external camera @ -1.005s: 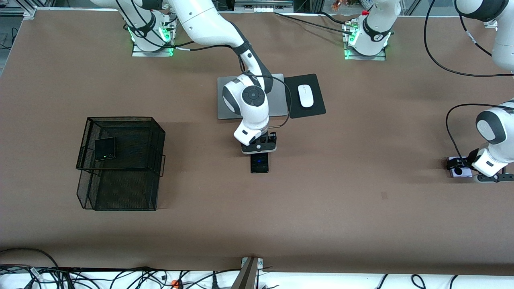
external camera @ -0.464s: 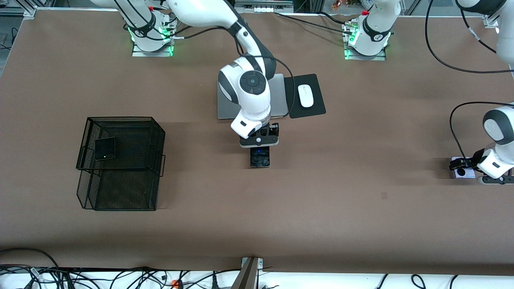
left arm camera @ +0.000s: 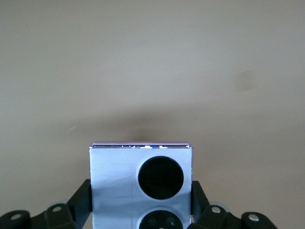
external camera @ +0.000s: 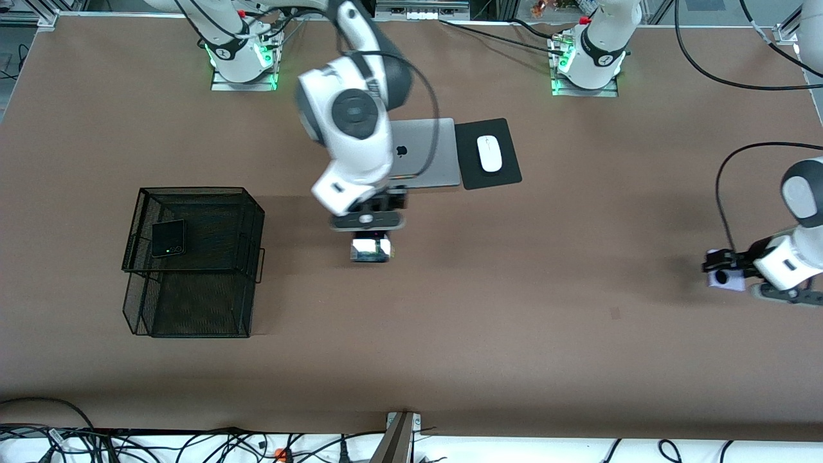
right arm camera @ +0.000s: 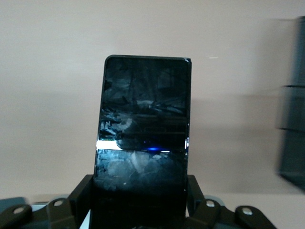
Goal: Place phones with both arms
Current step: 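Carry the tall phone into the basket while the left gripper carries the white phone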
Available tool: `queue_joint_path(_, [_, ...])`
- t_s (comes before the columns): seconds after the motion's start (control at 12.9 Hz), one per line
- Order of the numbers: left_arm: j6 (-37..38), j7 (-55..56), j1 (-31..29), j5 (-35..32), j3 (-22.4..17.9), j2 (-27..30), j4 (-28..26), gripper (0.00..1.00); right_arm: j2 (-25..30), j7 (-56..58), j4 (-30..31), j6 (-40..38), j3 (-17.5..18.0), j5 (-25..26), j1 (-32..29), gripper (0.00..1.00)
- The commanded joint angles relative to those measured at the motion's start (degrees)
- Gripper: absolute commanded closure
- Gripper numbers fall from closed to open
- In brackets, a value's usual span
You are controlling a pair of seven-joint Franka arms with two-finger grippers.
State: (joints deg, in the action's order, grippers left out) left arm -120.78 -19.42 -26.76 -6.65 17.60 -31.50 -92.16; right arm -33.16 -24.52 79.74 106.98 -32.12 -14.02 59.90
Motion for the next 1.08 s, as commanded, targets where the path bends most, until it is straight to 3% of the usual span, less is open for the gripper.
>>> queue_joint_path(0.0, [4.0,-0.4,8.0,0.3,2.5,0.0,4.1,0.88,12.3,9.9,17.1,3.9,-5.5,0.9,0.2,1.0])
queue_joint_path(0.15, [4.2,3.7,16.4,1.1,2.5,-0.7,5.3,0.88,19.1,15.5,25.9,6.9,-10.0,4.1,0.3,1.0])
queue_joint_path(0.54, [3.6,36.5,33.7,1.2,2.5,-7.1,9.4,0.83,27.4,31.0,41.8,17.6,-21.0,6.5,0.2,1.0])
queue_joint_path(0.77, [-2.9,39.0,41.9,0.8,1.7,-13.9,15.3,0.84,27.6,32.8,45.1,18.4,-22.3,6.5,0.2,1.0])
queue_joint_path(1.0, [-16.2,45.8,45.3,0.7,1.6,-20.4,15.6,0.84,26.5,32.6,45.4,18.9,-22.5,6.4,0.2,1.0])
